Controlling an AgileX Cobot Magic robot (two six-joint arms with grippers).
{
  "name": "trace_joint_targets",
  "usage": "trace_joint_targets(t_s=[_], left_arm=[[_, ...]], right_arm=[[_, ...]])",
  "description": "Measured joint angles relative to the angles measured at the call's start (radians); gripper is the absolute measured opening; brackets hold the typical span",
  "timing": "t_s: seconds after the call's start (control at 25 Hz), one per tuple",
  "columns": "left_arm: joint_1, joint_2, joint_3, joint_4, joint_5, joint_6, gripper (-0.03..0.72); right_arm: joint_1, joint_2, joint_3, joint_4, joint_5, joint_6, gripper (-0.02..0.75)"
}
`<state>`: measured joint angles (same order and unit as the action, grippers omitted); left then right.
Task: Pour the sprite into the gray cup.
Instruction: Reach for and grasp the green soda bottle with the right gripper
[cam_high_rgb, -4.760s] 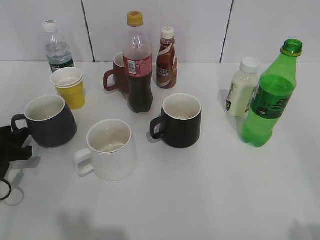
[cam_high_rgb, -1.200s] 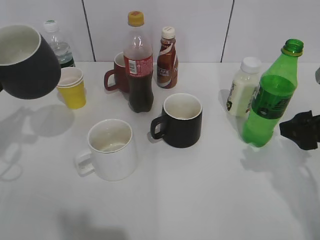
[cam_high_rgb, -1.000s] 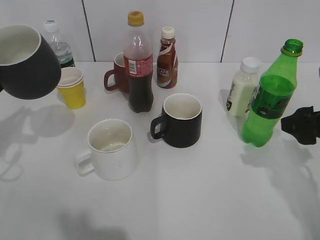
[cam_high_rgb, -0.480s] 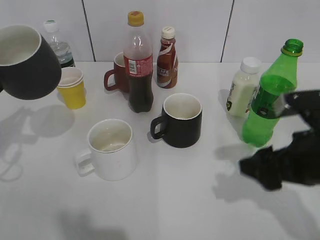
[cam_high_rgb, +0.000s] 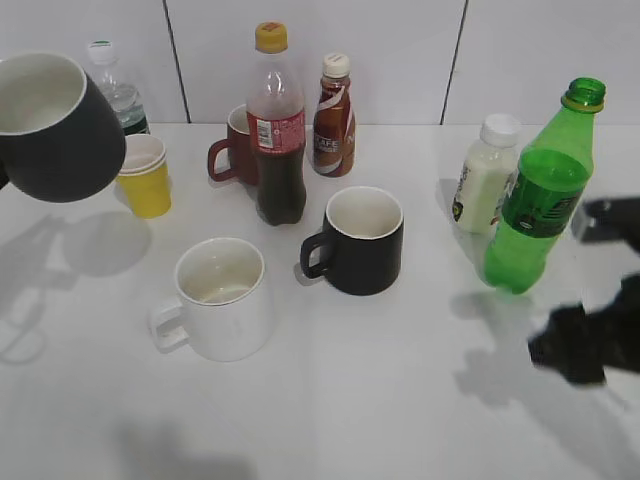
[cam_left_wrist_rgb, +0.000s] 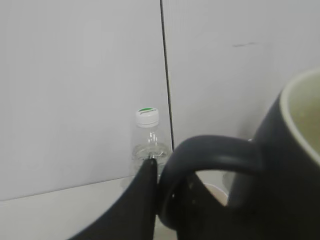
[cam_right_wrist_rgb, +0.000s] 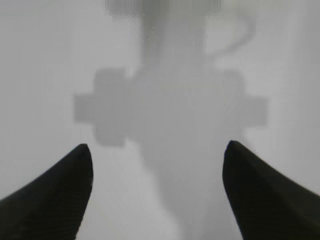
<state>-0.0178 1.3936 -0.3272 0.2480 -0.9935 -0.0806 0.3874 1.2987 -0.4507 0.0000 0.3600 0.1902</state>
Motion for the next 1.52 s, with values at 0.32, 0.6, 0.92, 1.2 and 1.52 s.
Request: trace_joint_targets(t_s=[0.32,0.6,0.92,1.2,1.52], left_arm=[[0.000,0.000,0.000,0.025,0.000,0.000,0.066],[0.000,0.000,0.000,0.030,0.000,-0.001,0.066],[0.000,0.000,0.000,0.059,0.000,-0.001,0.066],[0.000,0.000,0.000,0.059,0.000,-0.001,0.066],[0.000,0.000,0.000,0.070,0.000,-0.001,0.066]], right_arm=[[-0.001,-0.014,0.073,0.000,-0.395,0.055,0.598],[-0.001,0.160,0.148,0.203,-0.714,-0.118,0.598],[-0.001,0.242,0.151,0.414,-0.962,-0.365,0.598],[-0.001,0.317,0.153,0.366,-1.115,-0.359,0.598],[-0.001,0.488,0.139,0.331,-1.377,-0.246,0.598]])
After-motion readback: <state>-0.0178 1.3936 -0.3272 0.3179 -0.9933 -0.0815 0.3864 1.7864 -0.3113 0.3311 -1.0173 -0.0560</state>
